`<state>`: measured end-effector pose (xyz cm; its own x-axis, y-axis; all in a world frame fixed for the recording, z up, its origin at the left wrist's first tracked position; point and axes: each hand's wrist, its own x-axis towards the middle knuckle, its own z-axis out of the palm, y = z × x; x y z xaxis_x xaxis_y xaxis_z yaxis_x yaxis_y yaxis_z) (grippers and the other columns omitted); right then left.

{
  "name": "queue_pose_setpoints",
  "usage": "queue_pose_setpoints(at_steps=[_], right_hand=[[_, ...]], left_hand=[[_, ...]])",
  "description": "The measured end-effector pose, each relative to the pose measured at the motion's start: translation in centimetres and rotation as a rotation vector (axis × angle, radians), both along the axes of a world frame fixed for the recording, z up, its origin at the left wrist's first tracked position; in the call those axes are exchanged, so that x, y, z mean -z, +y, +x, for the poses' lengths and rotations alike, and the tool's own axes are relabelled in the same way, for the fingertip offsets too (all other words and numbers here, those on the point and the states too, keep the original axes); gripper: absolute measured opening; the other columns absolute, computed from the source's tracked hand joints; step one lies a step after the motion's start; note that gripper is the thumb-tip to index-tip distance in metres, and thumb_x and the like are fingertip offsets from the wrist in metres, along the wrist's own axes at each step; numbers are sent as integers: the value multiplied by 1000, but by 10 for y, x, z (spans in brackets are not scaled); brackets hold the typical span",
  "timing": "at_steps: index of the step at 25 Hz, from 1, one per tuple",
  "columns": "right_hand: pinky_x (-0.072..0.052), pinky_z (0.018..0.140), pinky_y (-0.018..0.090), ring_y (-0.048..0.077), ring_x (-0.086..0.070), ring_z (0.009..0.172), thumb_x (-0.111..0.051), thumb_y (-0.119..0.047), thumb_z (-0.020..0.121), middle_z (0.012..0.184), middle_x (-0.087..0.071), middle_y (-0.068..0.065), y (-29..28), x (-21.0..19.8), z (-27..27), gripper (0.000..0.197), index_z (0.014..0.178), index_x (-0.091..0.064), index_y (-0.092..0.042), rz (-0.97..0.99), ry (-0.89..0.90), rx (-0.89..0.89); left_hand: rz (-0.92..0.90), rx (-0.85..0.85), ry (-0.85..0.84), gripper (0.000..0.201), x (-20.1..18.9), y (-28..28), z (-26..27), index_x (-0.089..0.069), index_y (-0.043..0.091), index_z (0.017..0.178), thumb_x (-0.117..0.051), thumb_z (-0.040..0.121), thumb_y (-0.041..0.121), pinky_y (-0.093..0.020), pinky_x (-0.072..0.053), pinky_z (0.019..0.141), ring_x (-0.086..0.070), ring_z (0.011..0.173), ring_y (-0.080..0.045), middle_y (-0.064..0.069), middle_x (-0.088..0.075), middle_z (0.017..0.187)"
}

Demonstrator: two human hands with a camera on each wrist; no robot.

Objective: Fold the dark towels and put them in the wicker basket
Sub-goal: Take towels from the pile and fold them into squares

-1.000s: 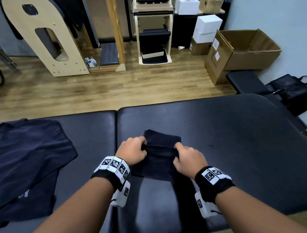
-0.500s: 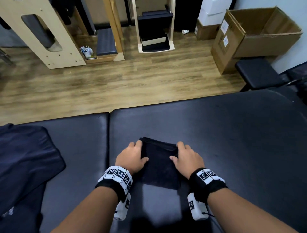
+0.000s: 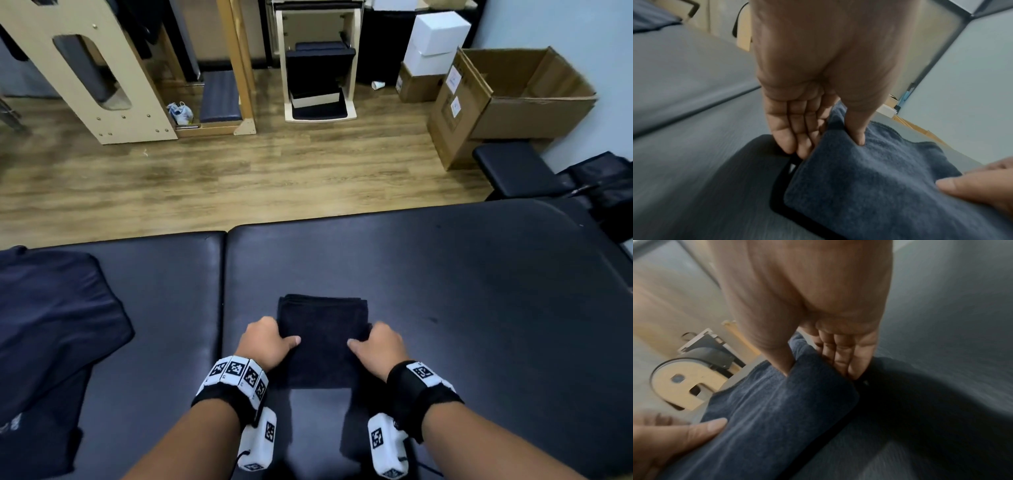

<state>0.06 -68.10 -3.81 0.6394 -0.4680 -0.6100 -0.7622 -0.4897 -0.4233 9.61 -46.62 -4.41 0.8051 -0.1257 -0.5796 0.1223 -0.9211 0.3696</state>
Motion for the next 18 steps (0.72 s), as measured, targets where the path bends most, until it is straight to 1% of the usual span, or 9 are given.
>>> queue_pose_setpoints(at_steps=[2, 4, 5, 7, 11, 13, 14, 16, 18], right_hand=[[-48, 81, 28, 26, -64, 107, -70, -35, 76, 104, -68, 1, 6, 2, -20, 37, 108, -62, -17, 63, -18, 53], [-53, 82, 29, 22, -68, 98, -70, -33, 69, 96, -71, -3, 7, 2, -39, 34, 100, -68, -18, 86, -19, 87], [-56, 80, 29, 19, -70, 91, -69, -32, 67, 89, -74, -3, 7, 0, -51, 31, 93, -70, -17, 100, -16, 96], [-57, 68, 27, 14, -70, 75, -72, -26, 68, 78, -74, -2, 4, -6, -74, 20, 84, -71, -13, 117, -20, 133], [-51, 59, 25, 13, -68, 71, -73, -20, 73, 76, -72, 0, -15, -16, -115, 15, 83, -69, -9, 78, -62, 209], [-51, 58, 25, 13, -67, 71, -72, -19, 75, 77, -72, 1, -27, -23, -129, 14, 83, -69, -9, 68, -73, 232], [-53, 62, 25, 14, -68, 72, -72, -19, 74, 78, -73, 1, -36, -25, -136, 13, 83, -69, -10, 73, -82, 245], [-57, 67, 27, 14, -71, 73, -72, -18, 74, 77, -74, 0, -55, -29, -146, 11, 82, -71, -11, 87, -108, 275], [-55, 65, 26, 14, -70, 73, -72, -16, 75, 76, -74, 1, -79, -32, -152, 8, 80, -71, -10, 79, -146, 318]], left_hand=[[-54, -36, 34, 47, 1, 6, -22, -65, 14, 89, -77, 70, 56, -33, -55, 80, -67, 92, -27, -6, -71, 95], [-164, -106, 81, 42, 2, 12, -46, -67, 12, 78, -82, 67, 49, -31, -57, 69, -67, 74, -21, 0, -70, 75], [-212, -126, 102, 40, 0, 14, -59, -64, 11, 71, -84, 67, 45, -30, -56, 64, -64, 65, -18, 2, -67, 65], [-259, -114, 119, 42, -3, 12, -79, -60, 9, 63, -85, 67, 42, -31, -55, 58, -62, 58, -16, 3, -64, 57], [-348, -106, 150, 51, -7, -14, -105, -42, 14, 52, -85, 71, 34, -25, -44, 44, -51, 40, -13, 6, -50, 44], [-390, -88, 176, 48, -9, -31, -115, -41, 17, 55, -83, 74, 30, -24, -41, 40, -48, 37, -12, 6, -48, 44], [-412, -77, 190, 47, -10, -40, -120, -41, 17, 57, -83, 74, 29, -24, -41, 40, -49, 38, -12, 6, -49, 46], [-454, -76, 214, 46, -12, -61, -125, -40, 17, 61, -82, 73, 30, -26, -42, 42, -51, 44, -16, 3, -50, 51], [-489, -78, 226, 47, -14, -88, -127, -39, 18, 64, -82, 73, 32, -28, -43, 45, -51, 50, -20, -1, -49, 55]])
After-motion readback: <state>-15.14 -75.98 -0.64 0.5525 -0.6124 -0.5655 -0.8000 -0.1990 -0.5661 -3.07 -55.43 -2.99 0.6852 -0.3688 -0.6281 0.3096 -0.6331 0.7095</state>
